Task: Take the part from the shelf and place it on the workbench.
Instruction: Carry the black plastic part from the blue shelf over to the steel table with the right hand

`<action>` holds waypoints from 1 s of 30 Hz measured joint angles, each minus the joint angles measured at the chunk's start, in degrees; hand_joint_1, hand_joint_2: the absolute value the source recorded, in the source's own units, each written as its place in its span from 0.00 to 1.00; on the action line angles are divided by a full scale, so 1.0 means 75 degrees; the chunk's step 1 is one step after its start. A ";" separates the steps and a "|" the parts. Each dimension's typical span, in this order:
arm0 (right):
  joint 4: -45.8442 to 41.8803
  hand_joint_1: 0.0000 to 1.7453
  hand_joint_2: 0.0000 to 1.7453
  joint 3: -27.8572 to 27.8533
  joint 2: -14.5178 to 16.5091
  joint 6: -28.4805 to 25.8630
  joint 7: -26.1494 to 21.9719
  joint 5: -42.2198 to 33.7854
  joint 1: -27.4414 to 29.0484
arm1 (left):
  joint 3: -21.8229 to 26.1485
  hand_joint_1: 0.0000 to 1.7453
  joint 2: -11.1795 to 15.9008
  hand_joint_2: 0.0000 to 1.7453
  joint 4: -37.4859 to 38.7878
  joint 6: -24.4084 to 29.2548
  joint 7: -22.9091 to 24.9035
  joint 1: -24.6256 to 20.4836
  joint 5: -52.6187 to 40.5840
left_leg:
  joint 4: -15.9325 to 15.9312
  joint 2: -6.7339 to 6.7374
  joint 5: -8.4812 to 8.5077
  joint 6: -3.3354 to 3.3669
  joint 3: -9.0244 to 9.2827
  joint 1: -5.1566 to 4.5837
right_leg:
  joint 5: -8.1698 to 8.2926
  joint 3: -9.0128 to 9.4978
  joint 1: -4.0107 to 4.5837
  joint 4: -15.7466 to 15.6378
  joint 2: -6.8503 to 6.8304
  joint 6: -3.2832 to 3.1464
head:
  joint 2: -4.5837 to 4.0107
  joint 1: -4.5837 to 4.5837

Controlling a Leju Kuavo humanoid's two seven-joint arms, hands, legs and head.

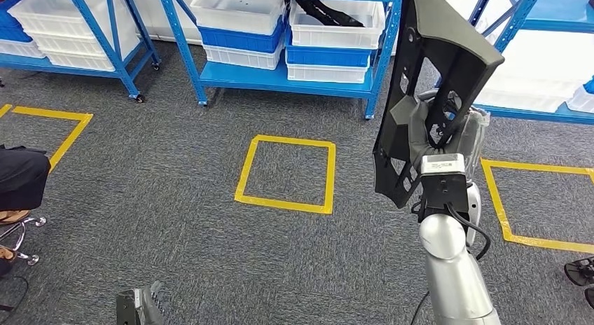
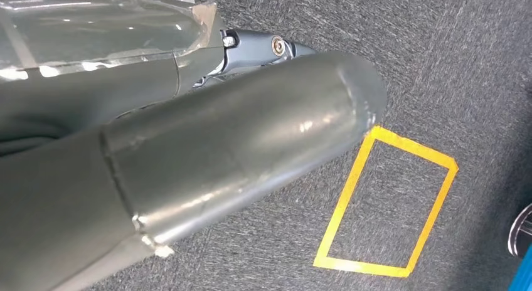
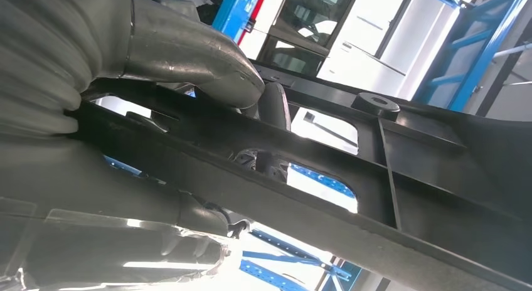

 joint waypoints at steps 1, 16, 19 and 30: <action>0.0009 1.00 1.00 0.0006 0.0009 -0.0004 0.0000 0.0011 -0.0021 | 0.0011 0.00 0.0004 0.00 -0.0001 0.0000 -0.0003 0.0000 -0.0004 | -0.0069 -0.0006 0.0028 0.0050 0.0032 -0.0002 | 0.0020 0.0013 -0.0002 -0.0044 -0.0006 0.0038 | 0.0000 -0.0003; 0.0209 1.00 1.00 0.0055 0.0021 -0.0031 0.0097 0.0193 -0.0183 | 0.0063 0.00 -0.0059 0.00 0.0001 -0.0012 -0.0006 0.0024 -0.0060 | -0.0260 -0.0414 0.0399 -0.0264 -0.0157 0.0158 | -0.0191 0.0172 -0.0039 -0.0073 0.0142 0.0040 | 0.0000 0.0040; 0.0217 1.00 1.00 0.0061 0.0031 -0.0031 0.0106 0.0206 -0.0226 | 0.0072 0.00 -0.0060 0.00 0.0001 -0.0012 -0.0006 0.0036 -0.0066 | 0.0167 -0.0283 0.0076 -0.0361 -0.0368 0.0198 | -0.0005 0.0216 -0.0137 -0.0157 0.0000 -0.0159 | 0.0000 0.0011; 0.0245 1.00 1.00 0.0061 0.0044 -0.0116 0.0112 0.0251 -0.0199 | 0.0090 0.00 -0.0070 0.00 -0.0001 -0.0003 0.0004 -0.0028 -0.0116 | 0.0091 0.0375 -0.0511 -0.0503 0.0410 0.0321 | 0.0112 -0.0011 -0.0126 -0.0060 -0.0558 0.0242 | 0.0000 -0.0019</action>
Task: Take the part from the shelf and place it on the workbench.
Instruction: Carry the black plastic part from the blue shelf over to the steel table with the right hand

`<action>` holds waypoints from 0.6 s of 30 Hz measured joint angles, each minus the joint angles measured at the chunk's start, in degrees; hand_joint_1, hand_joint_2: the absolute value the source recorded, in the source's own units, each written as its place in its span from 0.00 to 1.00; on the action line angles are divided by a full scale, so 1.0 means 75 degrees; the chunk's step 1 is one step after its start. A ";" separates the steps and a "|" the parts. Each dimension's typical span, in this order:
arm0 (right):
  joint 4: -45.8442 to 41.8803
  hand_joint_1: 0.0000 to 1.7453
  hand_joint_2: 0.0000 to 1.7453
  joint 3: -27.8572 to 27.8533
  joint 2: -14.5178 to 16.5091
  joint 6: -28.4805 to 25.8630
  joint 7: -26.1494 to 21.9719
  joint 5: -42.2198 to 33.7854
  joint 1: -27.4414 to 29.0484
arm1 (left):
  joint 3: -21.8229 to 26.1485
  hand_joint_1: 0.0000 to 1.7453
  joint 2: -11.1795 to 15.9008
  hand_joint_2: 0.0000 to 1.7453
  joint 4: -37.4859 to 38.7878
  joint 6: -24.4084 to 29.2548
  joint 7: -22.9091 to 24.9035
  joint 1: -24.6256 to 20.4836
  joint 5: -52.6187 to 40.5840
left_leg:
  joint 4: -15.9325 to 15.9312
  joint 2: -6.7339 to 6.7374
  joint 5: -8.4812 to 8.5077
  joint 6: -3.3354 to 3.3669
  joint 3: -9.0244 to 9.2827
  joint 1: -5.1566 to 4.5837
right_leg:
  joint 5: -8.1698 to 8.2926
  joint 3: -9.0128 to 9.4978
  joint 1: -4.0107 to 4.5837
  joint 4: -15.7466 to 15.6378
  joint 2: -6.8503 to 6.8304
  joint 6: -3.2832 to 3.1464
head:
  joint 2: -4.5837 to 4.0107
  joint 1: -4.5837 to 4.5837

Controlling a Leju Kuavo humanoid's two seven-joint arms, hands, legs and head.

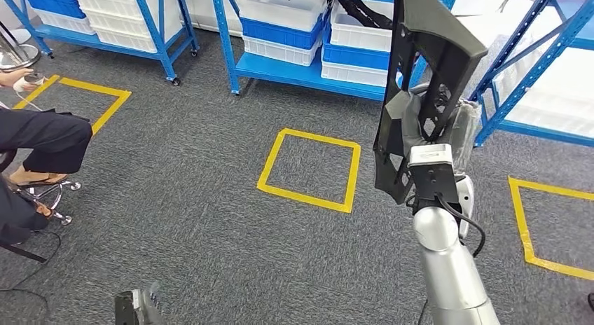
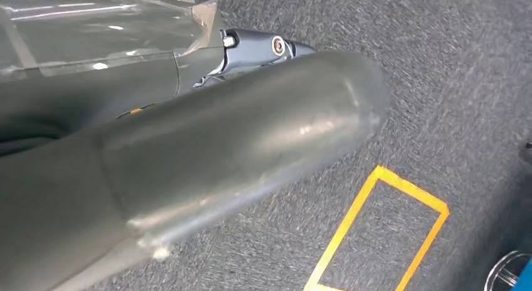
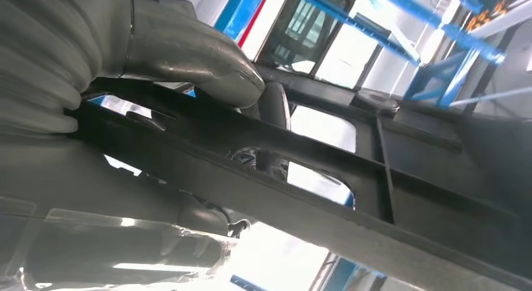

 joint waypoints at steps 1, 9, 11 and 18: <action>-0.0001 1.00 1.00 0.0003 0.0015 -0.0015 -0.0001 0.0009 0.0001 | 0.0017 0.00 0.0009 0.00 0.0000 0.0021 0.0003 -0.0003 0.0001 | 0.0023 -0.0083 0.0020 0.0104 -0.0039 -0.0049 | 0.0022 0.0021 -0.0015 -0.0033 -0.0051 0.0071 | 0.0000 0.0027; -0.0004 1.00 1.00 0.0020 0.0094 -0.0025 0.0025 -0.0068 0.0118 | 0.0169 0.00 0.0043 0.00 -0.0001 0.0159 -0.0022 0.0003 -0.0002 | -0.0031 -0.0629 0.0164 0.0561 -0.0135 -0.0289 | -0.0928 -0.1173 0.0067 0.2306 0.0516 -0.0036 | 0.0000 0.0087; -0.0007 1.00 1.00 0.0020 0.0130 -0.0008 0.0047 -0.0098 0.0121 | 0.0194 0.00 0.0042 0.00 -0.0001 0.0192 -0.0023 0.0006 -0.0004 | -0.0031 -0.0815 0.0181 0.0593 -0.0126 -0.0407 | -0.0581 -0.0894 0.0217 0.1617 0.0609 -0.0103 | 0.0000 0.0089; -0.0037 1.00 1.00 0.0009 0.0235 0.0084 0.0066 -0.0205 0.0093 | 0.0291 0.00 0.0019 0.00 -0.0012 0.0202 -0.0025 0.0044 -0.0036 | 0.0018 -0.1167 0.0195 0.0554 -0.0230 -0.0503 | 0.0129 -0.0132 0.0332 -0.0034 0.0813 -0.0623 | 0.0000 0.0077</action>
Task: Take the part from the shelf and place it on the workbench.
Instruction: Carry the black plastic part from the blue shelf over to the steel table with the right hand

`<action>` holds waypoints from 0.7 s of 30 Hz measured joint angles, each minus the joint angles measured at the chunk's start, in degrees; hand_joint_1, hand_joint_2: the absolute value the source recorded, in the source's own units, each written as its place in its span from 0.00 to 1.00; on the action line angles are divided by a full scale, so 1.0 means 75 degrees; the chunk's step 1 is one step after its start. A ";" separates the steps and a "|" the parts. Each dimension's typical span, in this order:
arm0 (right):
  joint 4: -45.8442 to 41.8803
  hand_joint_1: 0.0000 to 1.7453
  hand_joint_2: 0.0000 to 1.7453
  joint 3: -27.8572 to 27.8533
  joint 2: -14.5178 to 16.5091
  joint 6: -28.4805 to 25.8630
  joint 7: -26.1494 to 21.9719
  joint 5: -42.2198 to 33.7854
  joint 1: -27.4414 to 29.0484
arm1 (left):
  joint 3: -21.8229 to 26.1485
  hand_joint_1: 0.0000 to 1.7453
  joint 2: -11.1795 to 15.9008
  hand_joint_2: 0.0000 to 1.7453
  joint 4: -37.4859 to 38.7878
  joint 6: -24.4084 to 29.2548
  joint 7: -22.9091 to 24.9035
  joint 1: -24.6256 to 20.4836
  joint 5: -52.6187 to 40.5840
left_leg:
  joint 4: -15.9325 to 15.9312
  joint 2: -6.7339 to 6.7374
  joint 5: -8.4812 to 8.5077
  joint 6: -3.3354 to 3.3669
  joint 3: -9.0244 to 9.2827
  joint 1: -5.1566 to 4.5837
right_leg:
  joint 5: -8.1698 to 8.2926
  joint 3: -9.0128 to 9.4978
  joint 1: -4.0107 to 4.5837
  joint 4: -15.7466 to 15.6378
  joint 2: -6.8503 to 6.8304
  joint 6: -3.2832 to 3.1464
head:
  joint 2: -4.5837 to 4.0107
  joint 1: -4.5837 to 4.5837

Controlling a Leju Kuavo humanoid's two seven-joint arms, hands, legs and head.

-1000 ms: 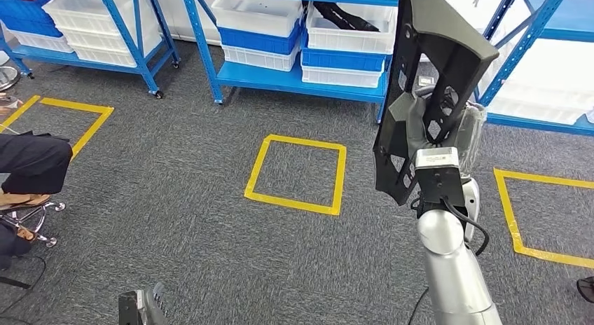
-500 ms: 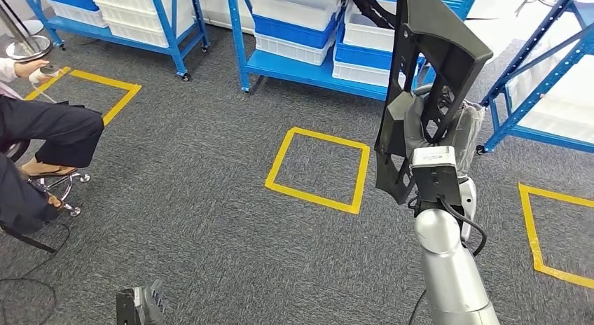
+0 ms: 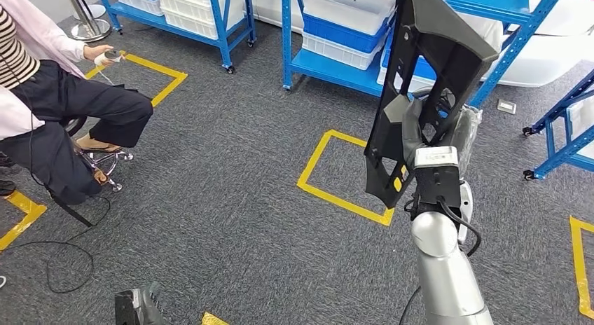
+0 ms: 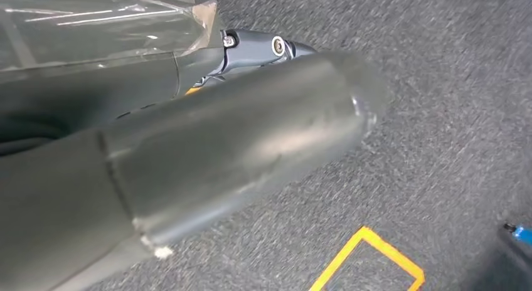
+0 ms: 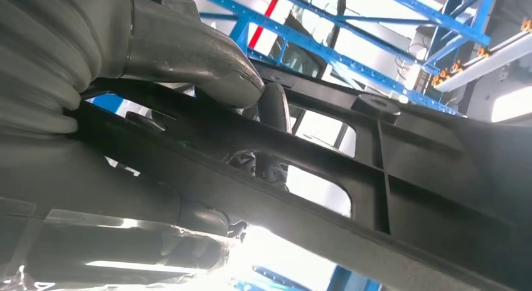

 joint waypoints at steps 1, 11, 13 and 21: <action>-0.0004 1.00 1.00 -0.0002 0.0012 0.0020 -0.0010 -0.0023 0.0002 | 0.0012 0.00 0.0012 0.00 -0.0001 -0.0004 -0.0005 0.0006 -0.0015 | 0.0173 0.0114 -0.0124 -0.0043 -0.0081 -0.0014 | 0.0030 0.0039 -0.0053 -0.0058 -0.0068 -0.0033 | 0.0000 -0.0009; -0.0019 1.00 1.00 -0.0020 0.0065 0.0092 -0.0046 -0.0144 0.0129 | 0.0114 0.00 0.0114 0.00 -0.0003 -0.0078 -0.0031 0.0034 -0.0066 | 0.0274 0.1058 -0.0070 -0.0605 -0.0134 0.0434 | -0.0133 0.0050 -0.0229 0.0078 -0.0647 0.0217 | 0.0000 -0.0060; -0.0027 1.00 1.00 -0.0025 0.0082 0.0103 -0.0052 -0.0150 0.0127 | 0.0126 0.00 0.0108 0.00 -0.0003 -0.0085 -0.0034 0.0035 -0.0066 | 0.0100 0.1022 -0.0060 -0.0467 -0.0059 0.0377 | -0.0182 0.0046 -0.0159 0.0117 -0.0717 0.0341 | 0.0000 -0.0046; -0.0030 1.00 1.00 -0.0047 0.0100 0.0163 -0.0063 -0.0227 0.0165 | 0.0232 0.00 0.0133 0.00 -0.0003 -0.0073 -0.0066 0.0052 -0.0069 | 0.0045 0.0530 0.0008 -0.0045 -0.0079 0.0281 | -0.1182 -0.1046 -0.0222 0.2388 -0.0308 0.0408 | 0.0000 0.0023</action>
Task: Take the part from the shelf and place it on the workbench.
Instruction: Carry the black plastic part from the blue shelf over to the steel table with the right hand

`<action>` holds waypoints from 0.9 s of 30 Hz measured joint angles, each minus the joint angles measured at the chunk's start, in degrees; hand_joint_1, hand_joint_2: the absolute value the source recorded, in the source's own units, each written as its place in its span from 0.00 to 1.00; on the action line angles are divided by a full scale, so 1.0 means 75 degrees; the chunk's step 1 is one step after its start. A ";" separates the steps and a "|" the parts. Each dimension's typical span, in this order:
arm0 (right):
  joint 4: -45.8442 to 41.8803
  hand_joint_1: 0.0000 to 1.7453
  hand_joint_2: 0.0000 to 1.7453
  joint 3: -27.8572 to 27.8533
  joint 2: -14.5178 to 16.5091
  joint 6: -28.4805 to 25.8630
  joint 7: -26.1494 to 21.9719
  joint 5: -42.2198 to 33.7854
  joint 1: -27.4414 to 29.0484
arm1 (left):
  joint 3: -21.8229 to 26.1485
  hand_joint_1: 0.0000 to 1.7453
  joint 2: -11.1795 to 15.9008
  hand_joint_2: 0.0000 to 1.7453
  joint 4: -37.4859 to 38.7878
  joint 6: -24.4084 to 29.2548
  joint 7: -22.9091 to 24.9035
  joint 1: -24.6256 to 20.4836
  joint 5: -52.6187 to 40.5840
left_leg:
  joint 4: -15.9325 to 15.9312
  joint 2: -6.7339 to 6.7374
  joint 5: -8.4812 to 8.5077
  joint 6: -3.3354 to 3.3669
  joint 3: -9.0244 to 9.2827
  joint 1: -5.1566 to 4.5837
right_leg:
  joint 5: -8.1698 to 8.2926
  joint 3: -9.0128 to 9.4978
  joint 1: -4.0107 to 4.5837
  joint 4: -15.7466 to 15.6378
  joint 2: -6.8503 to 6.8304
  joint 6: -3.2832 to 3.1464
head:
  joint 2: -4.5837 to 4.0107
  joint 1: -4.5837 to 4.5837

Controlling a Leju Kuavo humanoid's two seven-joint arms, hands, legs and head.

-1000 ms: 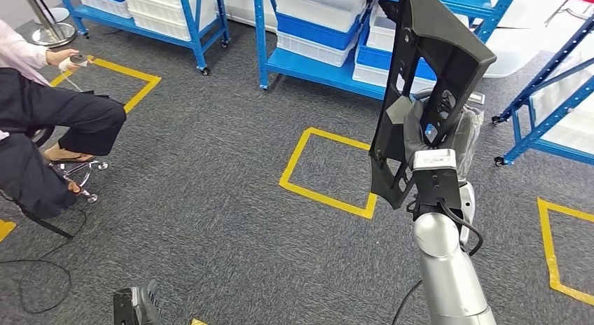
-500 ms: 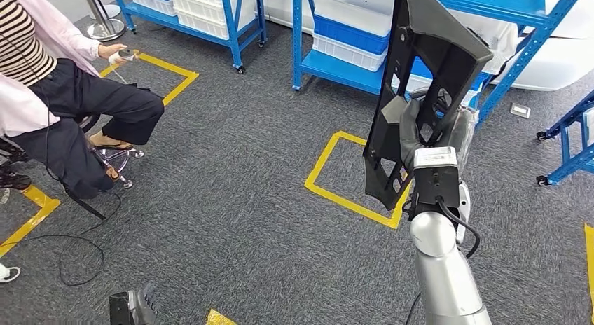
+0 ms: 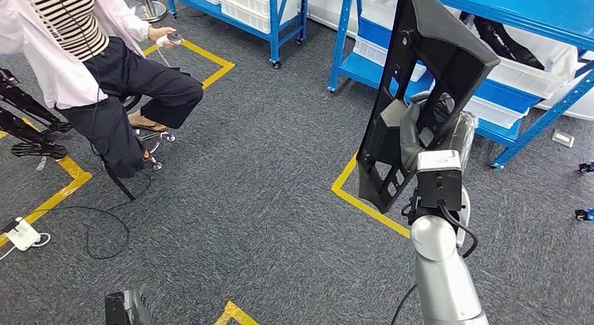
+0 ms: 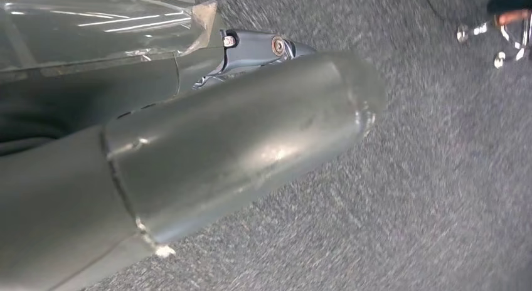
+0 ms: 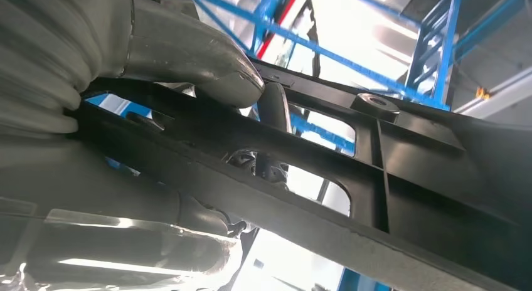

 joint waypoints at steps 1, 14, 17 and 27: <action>0.0008 1.00 1.00 -0.0001 0.0000 0.0021 -0.0001 -0.0020 0.0007 | 0.0023 0.00 0.0000 0.00 0.0000 0.0004 -0.0003 0.0006 0.0001 | 0.0002 -0.0083 0.0001 0.0003 0.0001 -0.0018 | 0.0034 -0.0047 0.0018 0.0056 0.0029 0.0022 | 0.0000 0.0002; 0.0136 1.00 1.00 -0.0025 0.0115 0.0162 -0.0242 -0.0592 -0.0054 | 0.0404 0.00 0.0042 0.00 0.0001 0.0001 -0.0032 0.0154 -0.0085 | 0.1617 0.0123 -0.0837 -0.0307 -0.0841 -0.0056 | 0.1052 0.1065 0.0046 -0.2295 -0.0018 -0.0350 | 0.0000 -0.0065; 0.0151 1.00 1.00 -0.0052 0.0114 0.0164 -0.0248 -0.0651 -0.0042 | 0.0433 0.00 0.0054 0.00 0.0003 -0.0006 -0.0031 0.0194 -0.0130 | 0.2069 0.0213 -0.0816 -0.0398 -0.1088 0.0010 | 0.1030 0.1070 0.0054 -0.2289 -0.0211 -0.0361 | 0.0000 -0.0069; 0.0146 1.00 1.00 -0.0145 0.0083 0.0157 -0.0323 -0.0726 0.0058 | 0.0464 0.00 0.0031 0.00 0.0002 -0.0007 -0.0016 0.0165 -0.0317 | 0.0006 0.0342 0.0022 -0.0042 -0.0041 -0.0016 | 0.0540 0.0839 0.0121 -0.1649 -0.0262 -0.0087 | 0.0000 0.0011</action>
